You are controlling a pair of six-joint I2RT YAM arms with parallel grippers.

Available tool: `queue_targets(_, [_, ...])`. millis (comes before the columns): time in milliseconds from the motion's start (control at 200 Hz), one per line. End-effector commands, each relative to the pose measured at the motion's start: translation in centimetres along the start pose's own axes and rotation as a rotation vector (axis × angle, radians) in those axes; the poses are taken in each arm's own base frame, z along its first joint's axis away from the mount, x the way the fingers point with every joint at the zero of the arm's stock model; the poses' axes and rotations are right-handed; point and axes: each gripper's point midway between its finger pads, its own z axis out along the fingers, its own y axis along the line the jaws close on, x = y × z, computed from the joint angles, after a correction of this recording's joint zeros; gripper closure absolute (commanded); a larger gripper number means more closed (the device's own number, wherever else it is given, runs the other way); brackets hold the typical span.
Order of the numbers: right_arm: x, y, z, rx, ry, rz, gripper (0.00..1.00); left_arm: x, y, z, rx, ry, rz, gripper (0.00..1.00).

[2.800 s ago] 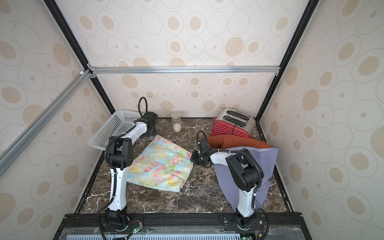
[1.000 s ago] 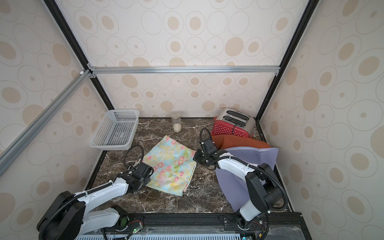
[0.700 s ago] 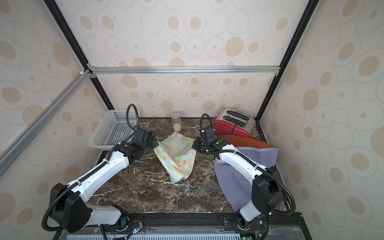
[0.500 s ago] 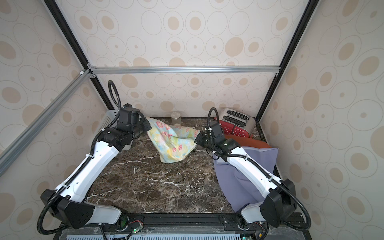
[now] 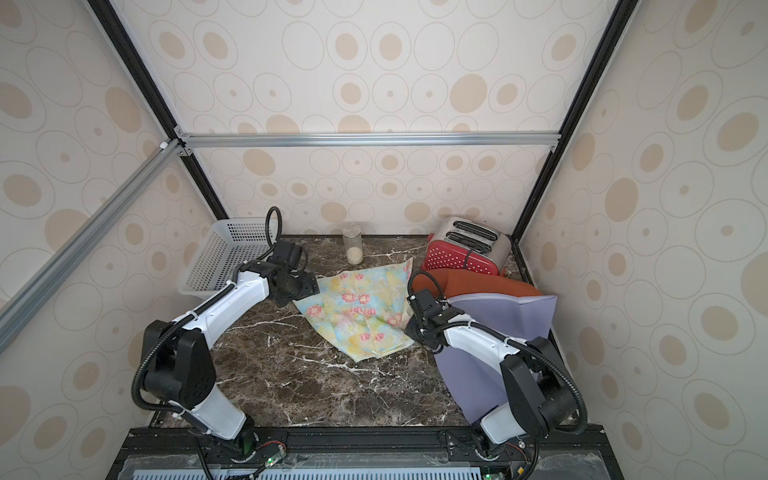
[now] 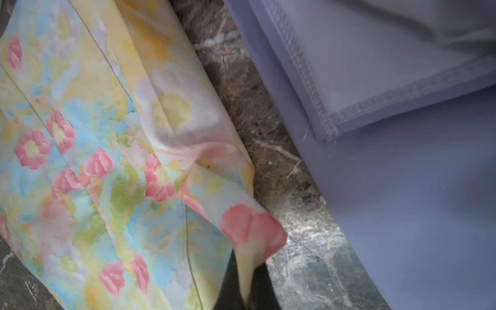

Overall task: Roll up the skirts
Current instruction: Flatten out the skirt at the center of the board.

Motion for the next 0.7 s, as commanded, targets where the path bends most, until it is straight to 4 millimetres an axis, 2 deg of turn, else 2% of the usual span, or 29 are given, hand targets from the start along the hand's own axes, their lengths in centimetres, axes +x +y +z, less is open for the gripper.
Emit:
queue_targets(0, [-3.1,1.4,-2.3,-0.052,-0.112,0.009,1.0,2.4,0.3,-1.1,0.039,-0.009,-0.046,0.15])
queue_targets(95, [-4.6,1.8,-3.5,-0.056,-0.16,-0.013,1.0,4.6,1.6,0.3,0.033,-0.021,-0.098,0.13])
queue_targets(180, [-5.1,1.9,-3.5,-0.053,-0.162,-0.017,1.0,5.4,1.1,2.2,0.073,-0.001,-0.131,0.04])
queue_targets(286, [-4.5,1.3,-2.6,-0.042,-0.13,-0.007,1.0,4.1,-0.3,4.4,0.066,0.033,-0.063,0.01])
queue_targets(381, [-4.1,0.4,-2.0,-0.02,-0.118,-0.014,1.0,3.2,-0.4,6.2,0.041,0.055,-0.074,0.06])
queue_targets(506, [-4.8,-1.0,-1.9,0.03,-0.141,-0.036,1.0,1.9,0.1,8.7,-0.031,0.025,-0.074,0.11])
queue_targets(561, [-5.0,-0.8,-1.9,0.013,-0.138,-0.053,1.0,1.5,-0.1,9.7,-0.052,0.034,-0.054,0.21])
queue_targets(581, [-5.0,-0.6,-1.8,0.005,-0.132,-0.062,1.0,1.3,-0.2,10.0,-0.056,0.031,-0.048,0.28])
queue_targets(647, [-4.9,-0.1,-1.8,-0.006,-0.107,-0.086,1.0,0.5,-0.6,10.6,-0.064,0.017,-0.036,0.62])
queue_targets(697, [-4.9,0.4,-2.0,-0.015,-0.085,-0.104,1.0,-0.5,-1.1,10.2,-0.062,0.001,-0.03,0.82])
